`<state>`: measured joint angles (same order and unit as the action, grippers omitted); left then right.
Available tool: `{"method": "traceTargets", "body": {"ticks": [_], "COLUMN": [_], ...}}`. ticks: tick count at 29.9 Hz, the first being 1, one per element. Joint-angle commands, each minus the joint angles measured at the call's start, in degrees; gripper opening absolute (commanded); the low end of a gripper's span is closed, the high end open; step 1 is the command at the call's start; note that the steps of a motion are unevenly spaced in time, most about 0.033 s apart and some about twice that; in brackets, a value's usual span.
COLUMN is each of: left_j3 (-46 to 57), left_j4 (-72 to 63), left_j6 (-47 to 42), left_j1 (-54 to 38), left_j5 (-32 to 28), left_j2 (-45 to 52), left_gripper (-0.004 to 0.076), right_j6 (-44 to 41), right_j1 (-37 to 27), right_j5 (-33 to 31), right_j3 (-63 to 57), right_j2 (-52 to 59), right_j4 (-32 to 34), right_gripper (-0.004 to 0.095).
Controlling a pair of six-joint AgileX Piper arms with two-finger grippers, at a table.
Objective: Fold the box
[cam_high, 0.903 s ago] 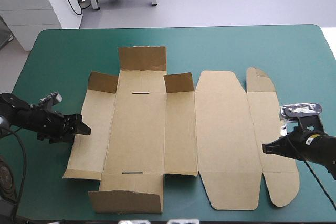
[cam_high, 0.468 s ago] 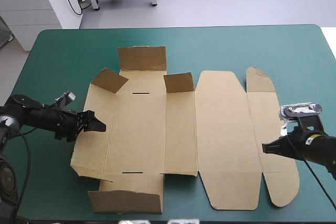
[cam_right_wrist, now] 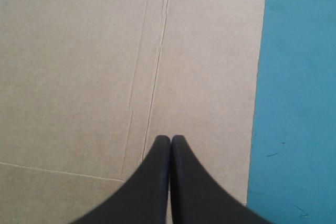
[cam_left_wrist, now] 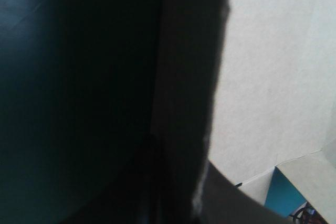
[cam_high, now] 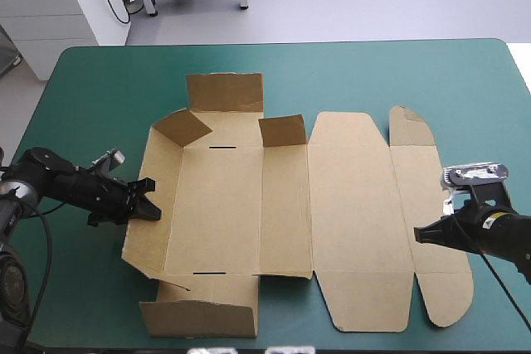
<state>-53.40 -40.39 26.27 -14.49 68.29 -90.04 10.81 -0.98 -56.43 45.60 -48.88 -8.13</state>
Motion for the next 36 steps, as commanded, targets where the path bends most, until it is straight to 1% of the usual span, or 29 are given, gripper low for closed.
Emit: {"method": "traceTargets", "body": {"ticks": [1, 7, 10, 12, 15, 18, 24, 28, 32, 34, 36], "left_j3": [-1.2, -2.7, -6.6, -10.6, -17.5, -24.8, -40.2, -47.7, -52.3, -53.3, -53.9], "left_j4": [0.3, 2.7, 10.8, 17.5, 22.3, 22.8, 31.1, 32.2, 35.6, 40.8, 50.3], "left_j6": [-2.4, -3.5, -6.7, -9.3, -11.8, -11.7, -11.3, -5.8, 5.6, 9.5, 9.7], "left_j1": [1.3, 3.5, 6.6, 9.7, 14.4, 18.3, 25.9, 29.9, 33.9, 36.4, 39.5], "left_j5": [6.0, 6.1, 6.1, 6.1, 6.1, 6.0, 5.8, 5.8, 5.8, 5.6, 4.9], "left_j2": [1.8, 1.8, 1.8, 1.8, 1.8, 0.8, -4.3, -8.3, -11.6, -12.5, -13.2], "left_gripper": [-0.0008, -0.0008, -0.0008, -0.0008, -0.0008, -0.0008, -0.0008, -0.0008, -0.0008, -0.0008, -0.0008], "right_j6": [0.8, 1.4, 1.4, 1.4, 1.4, 1.0, 1.4, 1.4, 1.4, 1.4, 1.4], "right_j1": [-0.4, -0.4, -0.4, -0.4, -0.4, -0.4, -0.4, -0.4, -0.4, -0.4, -0.4], "right_j5": [2.3, 2.3, 2.3, 2.3, 2.4, 2.5, 1.7, 1.4, 0.9, 0.7, 0.7], "right_j3": [1.5, 1.5, 1.5, 1.5, 1.5, 1.5, 1.5, 1.5, 1.5, 1.5, 1.5], "right_j2": [0.5, 0.5, 0.5, 0.5, 0.5, 0.5, 0.5, 0.5, 0.5, 0.5, 0.5], "right_j4": [-0.4, -0.4, -0.4, -0.4, -0.4, -1.6, -2.4, -2.4, -2.4, -2.4, -2.4], "right_gripper": [-0.0019, -0.0019, -0.0019, -0.0019, -0.0019, -0.0019, -0.0019, -0.0020, -0.0019, -0.0019, -0.0019]}}
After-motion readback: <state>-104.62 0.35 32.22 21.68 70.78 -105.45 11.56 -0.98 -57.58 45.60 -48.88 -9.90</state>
